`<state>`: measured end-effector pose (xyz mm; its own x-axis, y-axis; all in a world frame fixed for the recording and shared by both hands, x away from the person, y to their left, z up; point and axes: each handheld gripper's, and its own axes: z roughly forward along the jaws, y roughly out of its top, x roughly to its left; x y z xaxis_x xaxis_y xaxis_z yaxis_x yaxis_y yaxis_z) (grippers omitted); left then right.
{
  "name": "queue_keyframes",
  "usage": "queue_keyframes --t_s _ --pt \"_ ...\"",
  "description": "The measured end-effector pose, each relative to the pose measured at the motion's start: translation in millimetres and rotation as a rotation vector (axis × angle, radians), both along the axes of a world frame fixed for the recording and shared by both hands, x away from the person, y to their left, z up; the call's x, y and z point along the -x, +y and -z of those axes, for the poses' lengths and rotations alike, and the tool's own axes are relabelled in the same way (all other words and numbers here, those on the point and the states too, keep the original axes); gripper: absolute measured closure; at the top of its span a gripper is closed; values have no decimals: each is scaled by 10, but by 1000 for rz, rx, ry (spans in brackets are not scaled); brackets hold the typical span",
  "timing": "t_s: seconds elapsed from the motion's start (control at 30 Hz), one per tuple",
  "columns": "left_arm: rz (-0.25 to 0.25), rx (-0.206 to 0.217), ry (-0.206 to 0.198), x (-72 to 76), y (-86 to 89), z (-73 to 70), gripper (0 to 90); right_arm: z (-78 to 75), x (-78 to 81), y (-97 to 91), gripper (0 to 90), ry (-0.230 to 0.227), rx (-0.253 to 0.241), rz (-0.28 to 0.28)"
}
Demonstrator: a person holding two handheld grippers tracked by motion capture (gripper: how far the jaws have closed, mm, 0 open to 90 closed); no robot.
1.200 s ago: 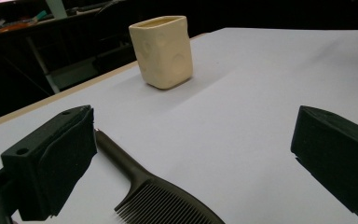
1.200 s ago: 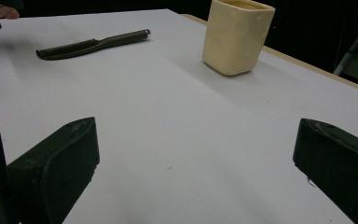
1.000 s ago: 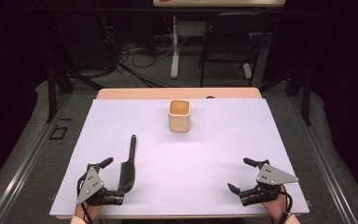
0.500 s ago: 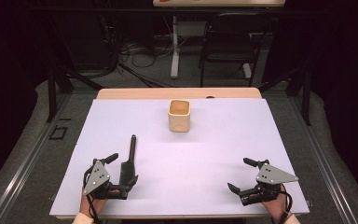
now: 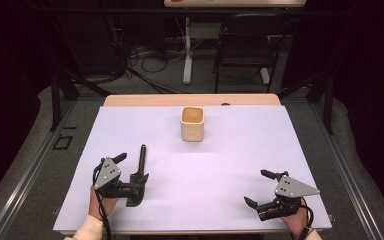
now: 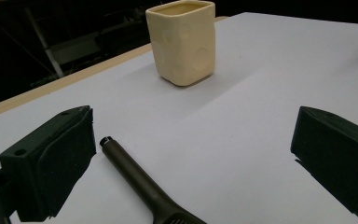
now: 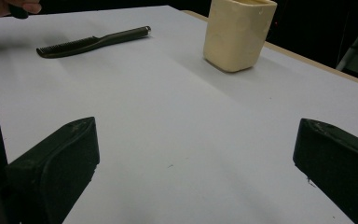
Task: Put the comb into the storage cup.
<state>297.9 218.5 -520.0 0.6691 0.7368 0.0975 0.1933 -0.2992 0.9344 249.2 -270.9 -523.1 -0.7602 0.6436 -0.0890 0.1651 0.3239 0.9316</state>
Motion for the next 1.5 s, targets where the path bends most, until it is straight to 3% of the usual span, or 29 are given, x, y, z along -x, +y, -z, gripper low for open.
queue_keyframes --t_s 0.43,0.63,0.73,0.9,1.13,1.3,1.4,1.5 --pt "-4 -64 28 -233 -105 -37 0 4 -3 1 0 1 2 2" --pt "-24 -71 52 -404 -126 -43 3 12 -13 9 0 4 -1 -1" --pt "-66 -105 75 -543 -157 -34 31 10 -13 6 0 2 0 -2" --pt "-83 -118 94 -731 -187 -17 181 9 -5 8 0 8 4 -5" --pt "-72 -116 111 -886 -180 -6 488 13 -10 17 0 15 7 -1" --pt "-80 -146 157 -998 -200 41 709 14 -16 13 0 12 9 2" --pt "-80 -172 211 -1093 -213 87 802 14 -20 11 0 13 6 3" --pt "-81 -183 239 -1169 -219 128 887 16 -19 15 0 14 9 2"
